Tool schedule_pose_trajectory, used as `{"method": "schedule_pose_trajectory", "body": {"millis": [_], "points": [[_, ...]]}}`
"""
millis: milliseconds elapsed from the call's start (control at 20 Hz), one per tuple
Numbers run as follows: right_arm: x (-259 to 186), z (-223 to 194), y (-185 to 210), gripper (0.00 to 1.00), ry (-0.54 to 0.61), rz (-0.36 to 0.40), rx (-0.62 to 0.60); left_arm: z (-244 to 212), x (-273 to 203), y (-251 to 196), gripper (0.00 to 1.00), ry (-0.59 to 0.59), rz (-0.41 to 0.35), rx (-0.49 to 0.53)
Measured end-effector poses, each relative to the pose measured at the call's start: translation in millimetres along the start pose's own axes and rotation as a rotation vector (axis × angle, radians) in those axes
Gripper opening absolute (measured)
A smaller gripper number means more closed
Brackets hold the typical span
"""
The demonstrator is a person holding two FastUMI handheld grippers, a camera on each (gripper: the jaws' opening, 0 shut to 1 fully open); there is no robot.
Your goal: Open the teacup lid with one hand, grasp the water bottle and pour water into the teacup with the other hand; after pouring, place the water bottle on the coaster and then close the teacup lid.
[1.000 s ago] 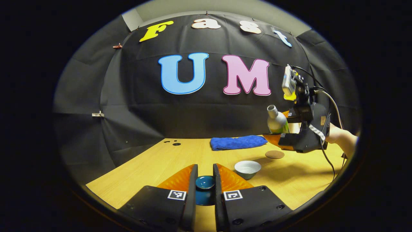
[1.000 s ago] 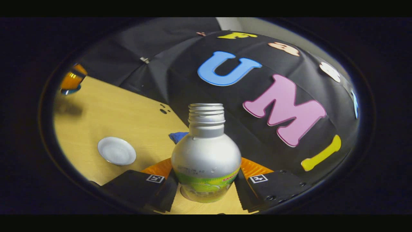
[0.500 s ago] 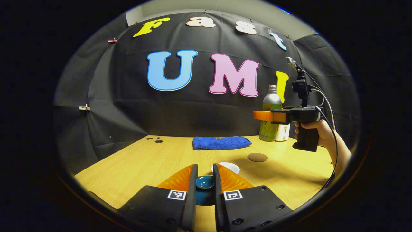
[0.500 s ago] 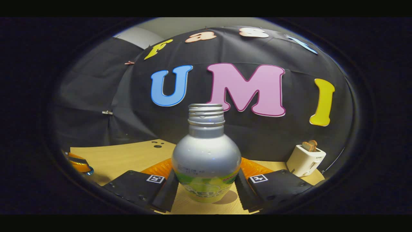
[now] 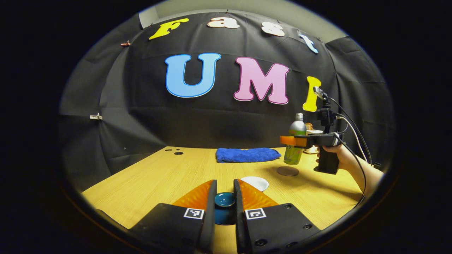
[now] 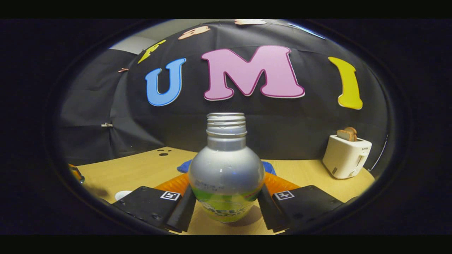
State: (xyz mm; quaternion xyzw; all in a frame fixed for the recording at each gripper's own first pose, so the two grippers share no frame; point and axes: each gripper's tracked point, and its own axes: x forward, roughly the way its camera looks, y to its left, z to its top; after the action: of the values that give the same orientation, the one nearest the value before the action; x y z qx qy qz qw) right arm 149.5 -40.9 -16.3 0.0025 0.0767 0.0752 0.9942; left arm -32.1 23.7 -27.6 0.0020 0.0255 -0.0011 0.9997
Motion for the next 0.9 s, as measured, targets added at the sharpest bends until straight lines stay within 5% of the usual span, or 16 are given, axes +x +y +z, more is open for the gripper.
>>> {"method": "schedule_pose_trajectory", "body": {"millis": [200,900], "points": [[8,-11,-19,0.81,-0.001,-0.058,-0.058,-3,5,1,0.28,0.012,0.002,-0.006],[17,-43,-23,0.84,0.042,-0.062,-0.029,-9,8,2,0.31,0.021,0.010,-0.015]]}}
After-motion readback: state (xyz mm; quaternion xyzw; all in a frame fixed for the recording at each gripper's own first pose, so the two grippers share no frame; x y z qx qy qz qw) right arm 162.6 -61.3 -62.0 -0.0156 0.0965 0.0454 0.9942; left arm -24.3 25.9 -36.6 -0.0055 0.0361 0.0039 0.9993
